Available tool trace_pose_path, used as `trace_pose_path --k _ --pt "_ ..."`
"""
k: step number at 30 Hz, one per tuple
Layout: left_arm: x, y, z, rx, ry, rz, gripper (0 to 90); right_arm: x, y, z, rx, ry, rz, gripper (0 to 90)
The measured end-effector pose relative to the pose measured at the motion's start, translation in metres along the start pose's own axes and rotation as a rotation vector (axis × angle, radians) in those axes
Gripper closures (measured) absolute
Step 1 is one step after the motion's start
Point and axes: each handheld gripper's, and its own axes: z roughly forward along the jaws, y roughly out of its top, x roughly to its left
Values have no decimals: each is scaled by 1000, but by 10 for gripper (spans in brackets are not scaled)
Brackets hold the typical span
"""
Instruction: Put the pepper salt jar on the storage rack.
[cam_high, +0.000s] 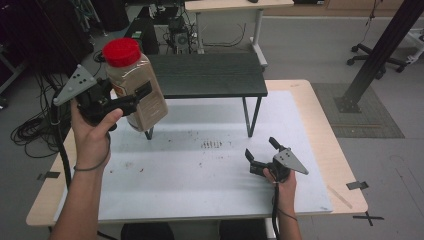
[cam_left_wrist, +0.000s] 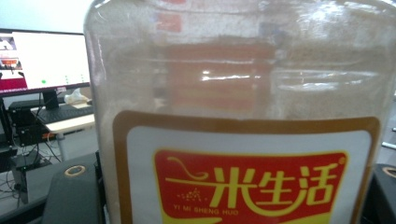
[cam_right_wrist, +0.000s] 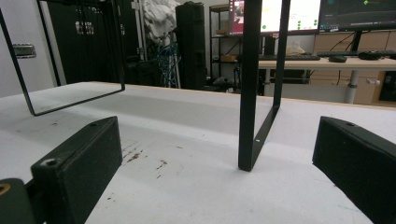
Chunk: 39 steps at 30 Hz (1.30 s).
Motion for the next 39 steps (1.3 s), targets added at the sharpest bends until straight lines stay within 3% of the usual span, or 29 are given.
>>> trace_pose_path --k 13,28,32,39 --pt "16 21 20 -7 8 11 256 0 0 0 -2 -1 4 12" --pt "33 26 44 3 21 18 256 0 0 0 -2 0 6 12" --pt "35 29 52 13 28 37 256 0 0 0 -2 0 3 12" --pt "44 28 67 7 34 26 255 0 0 0 -2 -1 5 12"
